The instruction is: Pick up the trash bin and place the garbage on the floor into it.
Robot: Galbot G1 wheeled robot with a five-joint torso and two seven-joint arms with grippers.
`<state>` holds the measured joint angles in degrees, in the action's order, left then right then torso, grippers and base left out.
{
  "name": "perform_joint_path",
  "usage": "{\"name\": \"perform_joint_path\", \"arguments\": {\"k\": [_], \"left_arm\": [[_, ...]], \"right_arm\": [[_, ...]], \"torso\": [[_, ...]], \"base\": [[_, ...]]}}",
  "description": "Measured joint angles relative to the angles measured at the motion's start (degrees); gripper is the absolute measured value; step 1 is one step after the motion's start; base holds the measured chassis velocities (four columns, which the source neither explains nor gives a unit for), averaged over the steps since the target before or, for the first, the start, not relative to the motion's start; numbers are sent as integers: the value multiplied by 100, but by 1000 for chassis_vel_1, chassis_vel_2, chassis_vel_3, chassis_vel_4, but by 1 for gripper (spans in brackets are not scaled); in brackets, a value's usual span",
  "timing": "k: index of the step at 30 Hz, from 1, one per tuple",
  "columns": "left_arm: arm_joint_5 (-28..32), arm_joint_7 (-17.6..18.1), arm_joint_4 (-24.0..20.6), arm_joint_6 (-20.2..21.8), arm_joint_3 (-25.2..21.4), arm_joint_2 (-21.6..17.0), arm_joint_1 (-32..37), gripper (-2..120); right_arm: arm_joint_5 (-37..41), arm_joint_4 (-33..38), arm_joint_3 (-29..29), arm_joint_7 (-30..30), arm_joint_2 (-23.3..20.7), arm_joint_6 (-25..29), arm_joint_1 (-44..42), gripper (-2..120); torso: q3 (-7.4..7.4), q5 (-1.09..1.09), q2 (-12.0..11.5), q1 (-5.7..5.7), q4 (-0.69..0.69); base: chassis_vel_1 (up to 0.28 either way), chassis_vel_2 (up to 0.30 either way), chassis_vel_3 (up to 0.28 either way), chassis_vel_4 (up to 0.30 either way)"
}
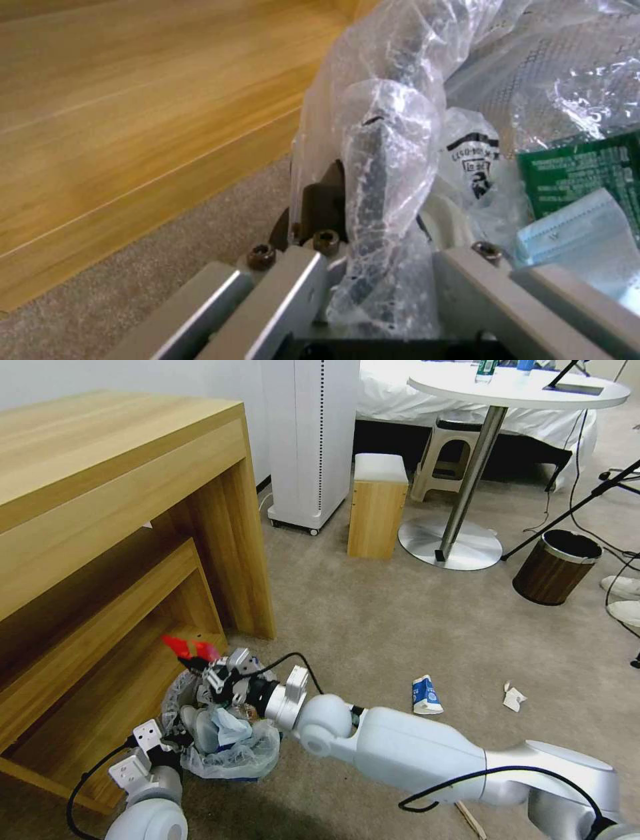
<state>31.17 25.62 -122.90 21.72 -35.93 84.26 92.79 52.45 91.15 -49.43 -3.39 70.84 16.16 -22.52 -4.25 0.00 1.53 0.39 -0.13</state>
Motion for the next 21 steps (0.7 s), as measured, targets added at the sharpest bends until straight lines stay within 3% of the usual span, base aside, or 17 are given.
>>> {"name": "perform_joint_path", "arguments": {"k": [8,21], "left_arm": [[21,3,44,0,-4,-18,-45,1],[49,5,45,-12,-10,-46,-39,1]], "right_arm": [[-277,-76,-451,53,-88,51,-109,0],[-640,-523,-640,52,-203,186,-229,0]], "torso": [[0,0,0,0,0],[0,1,0,0,0]], "base": [[0,0,0,0],[0,0,0,0]]}}
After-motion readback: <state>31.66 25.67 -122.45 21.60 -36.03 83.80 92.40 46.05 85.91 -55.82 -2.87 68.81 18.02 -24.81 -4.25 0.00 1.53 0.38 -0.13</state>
